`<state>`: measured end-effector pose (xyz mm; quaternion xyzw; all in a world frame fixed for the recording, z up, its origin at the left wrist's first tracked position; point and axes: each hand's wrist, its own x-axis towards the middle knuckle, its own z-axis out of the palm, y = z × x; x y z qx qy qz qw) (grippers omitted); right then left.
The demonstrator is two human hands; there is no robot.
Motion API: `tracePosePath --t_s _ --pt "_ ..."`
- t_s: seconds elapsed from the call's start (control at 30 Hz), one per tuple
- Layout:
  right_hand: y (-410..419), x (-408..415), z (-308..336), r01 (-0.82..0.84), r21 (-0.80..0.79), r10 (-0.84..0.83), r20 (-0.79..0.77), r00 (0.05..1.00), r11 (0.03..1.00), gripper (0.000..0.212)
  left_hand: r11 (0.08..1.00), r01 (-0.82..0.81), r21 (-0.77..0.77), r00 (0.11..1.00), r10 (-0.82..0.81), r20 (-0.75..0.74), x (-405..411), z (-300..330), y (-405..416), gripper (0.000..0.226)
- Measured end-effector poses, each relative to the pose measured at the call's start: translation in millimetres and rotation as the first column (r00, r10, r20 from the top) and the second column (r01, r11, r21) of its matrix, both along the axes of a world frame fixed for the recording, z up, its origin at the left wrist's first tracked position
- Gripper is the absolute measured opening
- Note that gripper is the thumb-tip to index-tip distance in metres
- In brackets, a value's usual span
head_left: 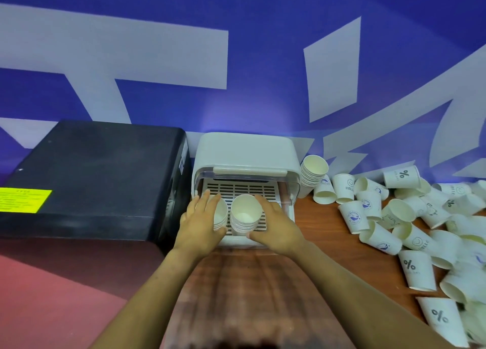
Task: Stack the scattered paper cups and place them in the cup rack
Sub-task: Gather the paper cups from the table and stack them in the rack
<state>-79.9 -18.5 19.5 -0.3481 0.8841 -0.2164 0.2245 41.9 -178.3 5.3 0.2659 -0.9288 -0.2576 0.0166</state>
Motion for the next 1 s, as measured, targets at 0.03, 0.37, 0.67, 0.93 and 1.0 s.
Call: tracePosePath --t_s 0.03,0.37,0.67,0.93,1.0 --pt "5.1 -0.3 1.2 0.009 -0.026 -0.009 0.007 1.000 1.000 0.092 1.000 -0.006 -0.013 1.000 0.006 -0.022 2.5 3.5 4.3 0.079" --pt "113.7 22.1 5.5 0.173 -0.078 -0.166 0.088 0.982 0.982 0.089 0.992 0.069 0.101 0.977 -0.046 -0.209 37.0 27.1 93.5 0.076" --pt "225.3 38.5 -7.4 0.304 -0.020 -0.301 0.085 0.950 0.953 0.089 0.973 0.194 0.123 0.971 -0.173 -0.162 20.8 6.4 184.0 0.075" --pt "341.9 -1.5 -15.4 0.287 -0.055 -0.282 0.087 0.956 0.956 0.086 0.969 0.194 0.155 0.979 -0.180 -0.100 -7.9 3.2 305.9 0.070" --pt "378.8 -13.1 -18.6 0.276 -0.057 -0.271 0.083 0.959 0.960 0.083 0.963 0.186 0.196 0.982 -0.179 -0.056 -19.9 -3.3 349.6 0.068"
